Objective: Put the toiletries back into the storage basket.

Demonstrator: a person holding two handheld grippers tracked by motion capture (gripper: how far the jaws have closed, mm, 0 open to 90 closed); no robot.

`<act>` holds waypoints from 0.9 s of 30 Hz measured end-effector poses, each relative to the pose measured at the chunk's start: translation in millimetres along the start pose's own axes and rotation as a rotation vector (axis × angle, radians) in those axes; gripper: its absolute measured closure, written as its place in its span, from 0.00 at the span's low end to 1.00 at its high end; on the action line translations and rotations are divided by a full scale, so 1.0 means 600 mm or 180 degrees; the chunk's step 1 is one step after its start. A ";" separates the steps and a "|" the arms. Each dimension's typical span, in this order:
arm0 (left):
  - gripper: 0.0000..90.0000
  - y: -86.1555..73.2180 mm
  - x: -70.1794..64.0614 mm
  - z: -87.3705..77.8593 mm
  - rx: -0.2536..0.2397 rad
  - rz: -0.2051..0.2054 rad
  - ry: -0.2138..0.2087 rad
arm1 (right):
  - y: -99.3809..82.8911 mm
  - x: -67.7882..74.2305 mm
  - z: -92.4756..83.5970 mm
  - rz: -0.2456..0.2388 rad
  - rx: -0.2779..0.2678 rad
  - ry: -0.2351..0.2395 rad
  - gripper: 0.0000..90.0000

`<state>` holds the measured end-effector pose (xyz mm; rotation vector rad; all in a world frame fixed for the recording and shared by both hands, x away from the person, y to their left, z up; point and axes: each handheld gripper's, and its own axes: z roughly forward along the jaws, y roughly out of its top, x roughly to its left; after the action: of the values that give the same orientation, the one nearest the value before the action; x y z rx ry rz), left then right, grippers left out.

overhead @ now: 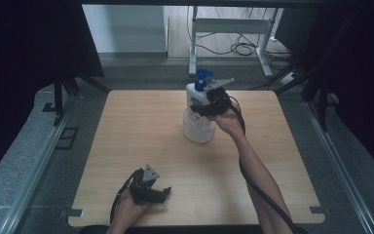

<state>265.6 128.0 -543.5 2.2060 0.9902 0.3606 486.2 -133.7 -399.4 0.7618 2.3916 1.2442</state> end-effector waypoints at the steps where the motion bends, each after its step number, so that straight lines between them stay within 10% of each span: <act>1: 0.13 0.000 0.000 0.000 0.0000 0.0001 0.0000 | -0.004 -0.001 0.003 -0.0002 0.0007 -0.0001 0.41; 27: 0.13 0.000 0.000 0.000 -0.0001 0.0002 -0.0001 | -0.050 -0.013 0.034 -0.0051 0.0040 0.0096 0.41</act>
<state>265.7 128.0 -543.5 2.2062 0.9891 0.3605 493.9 -139.4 -435.6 0.7312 2.4269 1.2444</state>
